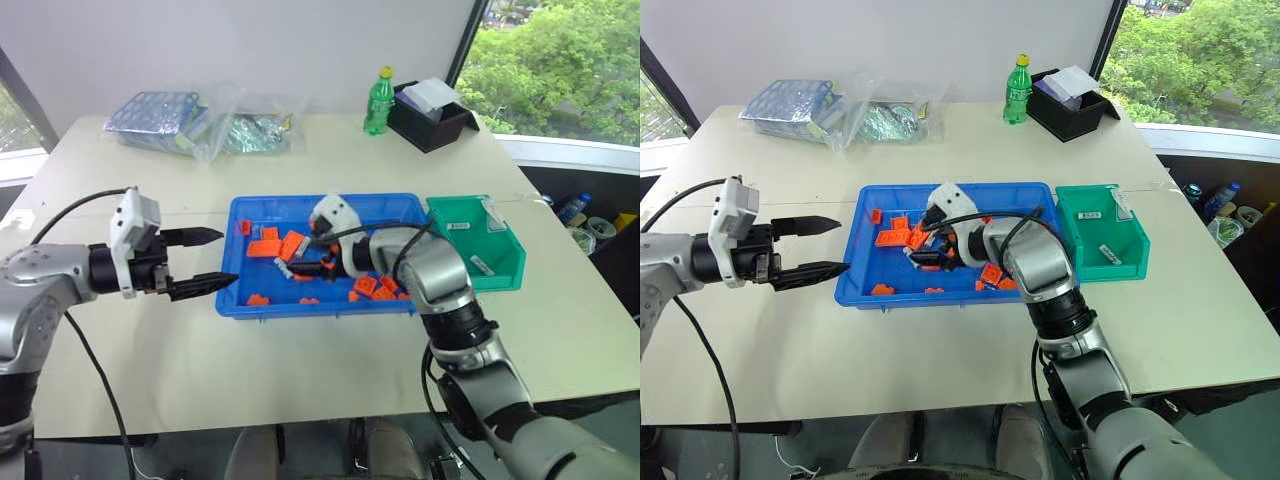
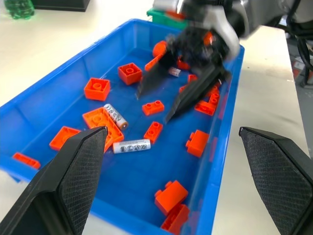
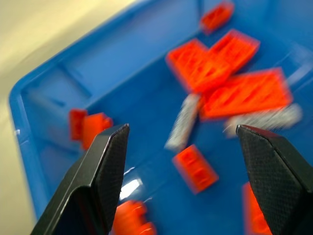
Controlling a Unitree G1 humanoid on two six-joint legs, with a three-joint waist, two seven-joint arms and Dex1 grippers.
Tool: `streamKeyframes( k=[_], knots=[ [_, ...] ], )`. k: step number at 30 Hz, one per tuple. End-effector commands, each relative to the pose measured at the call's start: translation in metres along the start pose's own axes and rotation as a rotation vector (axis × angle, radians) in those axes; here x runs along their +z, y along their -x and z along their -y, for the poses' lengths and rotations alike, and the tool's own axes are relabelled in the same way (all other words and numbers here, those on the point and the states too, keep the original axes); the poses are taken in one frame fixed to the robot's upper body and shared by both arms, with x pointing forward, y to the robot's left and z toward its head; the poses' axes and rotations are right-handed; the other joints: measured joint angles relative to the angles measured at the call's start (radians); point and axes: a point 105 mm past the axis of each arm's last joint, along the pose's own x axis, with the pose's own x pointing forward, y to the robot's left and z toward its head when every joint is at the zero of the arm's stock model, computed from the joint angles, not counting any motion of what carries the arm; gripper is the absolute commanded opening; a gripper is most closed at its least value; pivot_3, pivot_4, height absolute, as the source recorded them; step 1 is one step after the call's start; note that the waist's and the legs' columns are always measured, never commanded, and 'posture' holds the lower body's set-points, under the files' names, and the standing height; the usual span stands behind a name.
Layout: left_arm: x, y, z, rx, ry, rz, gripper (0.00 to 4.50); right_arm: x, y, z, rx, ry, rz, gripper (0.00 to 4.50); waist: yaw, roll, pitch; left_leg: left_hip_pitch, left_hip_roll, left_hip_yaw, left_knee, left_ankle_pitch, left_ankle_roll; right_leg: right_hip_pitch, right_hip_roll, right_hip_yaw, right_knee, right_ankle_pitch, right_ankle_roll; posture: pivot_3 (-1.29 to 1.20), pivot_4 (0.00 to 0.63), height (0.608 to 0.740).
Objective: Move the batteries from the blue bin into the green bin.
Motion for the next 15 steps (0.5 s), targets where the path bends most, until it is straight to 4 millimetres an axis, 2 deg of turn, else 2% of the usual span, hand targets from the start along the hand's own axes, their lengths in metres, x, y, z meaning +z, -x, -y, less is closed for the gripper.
streamKeyframes(
  k=[1,5,15],
  knots=[
    [0.007,0.001,-0.001,-0.007,-0.044,0.005,4.50,0.010,-0.006,-0.003,-0.001,0.008,0.033,3.60,-0.001,0.000,0.000,0.000,0.000,0.000,0.000,0.000,0.000,-0.001,0.000,0.000,0.000,0.000,0.000,0.00,0.150,0.723],
    [0.005,0.003,-0.001,-0.002,-0.050,-0.006,4.50,0.008,-0.019,-0.001,0.000,-0.003,0.026,3.60,0.000,0.000,0.000,0.000,-0.001,0.000,0.000,0.000,0.000,-0.004,0.000,0.000,-0.001,0.000,0.000,0.00,0.150,0.723],
    [0.006,0.005,0.001,0.017,-0.055,0.002,4.50,-0.022,-0.056,-0.008,0.050,0.023,-0.067,3.60,-0.002,-0.001,0.000,0.000,-0.001,0.000,0.000,0.000,0.000,-0.004,0.000,0.000,0.000,0.000,0.000,0.00,0.150,0.723]
  ],
)
